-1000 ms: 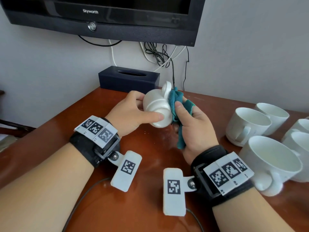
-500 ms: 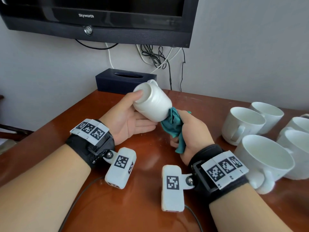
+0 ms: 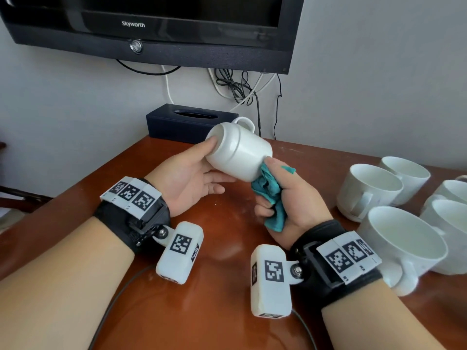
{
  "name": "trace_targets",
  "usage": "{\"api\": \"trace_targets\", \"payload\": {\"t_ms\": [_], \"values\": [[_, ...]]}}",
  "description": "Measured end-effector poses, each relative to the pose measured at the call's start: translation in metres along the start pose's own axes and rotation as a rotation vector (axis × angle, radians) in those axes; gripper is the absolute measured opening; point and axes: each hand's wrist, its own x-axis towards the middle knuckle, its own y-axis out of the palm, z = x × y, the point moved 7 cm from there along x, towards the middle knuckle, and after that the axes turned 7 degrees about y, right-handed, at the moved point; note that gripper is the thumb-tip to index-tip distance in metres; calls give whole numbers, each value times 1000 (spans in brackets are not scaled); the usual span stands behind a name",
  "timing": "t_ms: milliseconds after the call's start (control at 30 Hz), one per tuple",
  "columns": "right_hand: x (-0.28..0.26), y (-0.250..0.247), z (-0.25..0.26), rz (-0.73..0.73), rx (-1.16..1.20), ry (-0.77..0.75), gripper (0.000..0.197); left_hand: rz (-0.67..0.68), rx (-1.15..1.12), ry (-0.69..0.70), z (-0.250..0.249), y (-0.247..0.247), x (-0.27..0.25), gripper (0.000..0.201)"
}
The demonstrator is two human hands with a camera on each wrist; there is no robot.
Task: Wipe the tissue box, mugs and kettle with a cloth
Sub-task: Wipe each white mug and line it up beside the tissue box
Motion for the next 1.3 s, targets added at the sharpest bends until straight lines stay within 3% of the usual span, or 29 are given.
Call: {"api": "trace_targets", "payload": {"t_ms": [167, 300, 367, 533, 667, 900, 1067, 1200, 1300], "values": [[-2, -10, 14, -100, -161, -156, 12, -49, 32, 104, -10, -10, 1, 39], [-4, -16, 21, -182, -390, -262, 10, -86, 94, 79, -10, -11, 0, 43], [-5, -15, 22, -190, -454, -281, 9, -102, 176, 63, -11, -12, -1, 50], [-7, -12, 29, -193, -622, -375, 8, -82, 420, 101, -17, -12, -2, 30], [-5, -11, 29, -198, -744, -411, 6, -23, 401, 53, -14, -8, -3, 43], [-2, -14, 26, -197, -743, -395, 8, -17, 371, -36, -10, -9, -5, 54], [-5, -15, 30, -198, -586, -394, 10, 18, 438, -39, -9, -9, -2, 56], [-1, -24, 27, -284, -497, -315, 34, -14, 481, 12, -9, -13, 1, 23], [4, -26, 20, -267, -445, -246, 16, -91, 624, 73, -12, -22, 3, 37]]}}
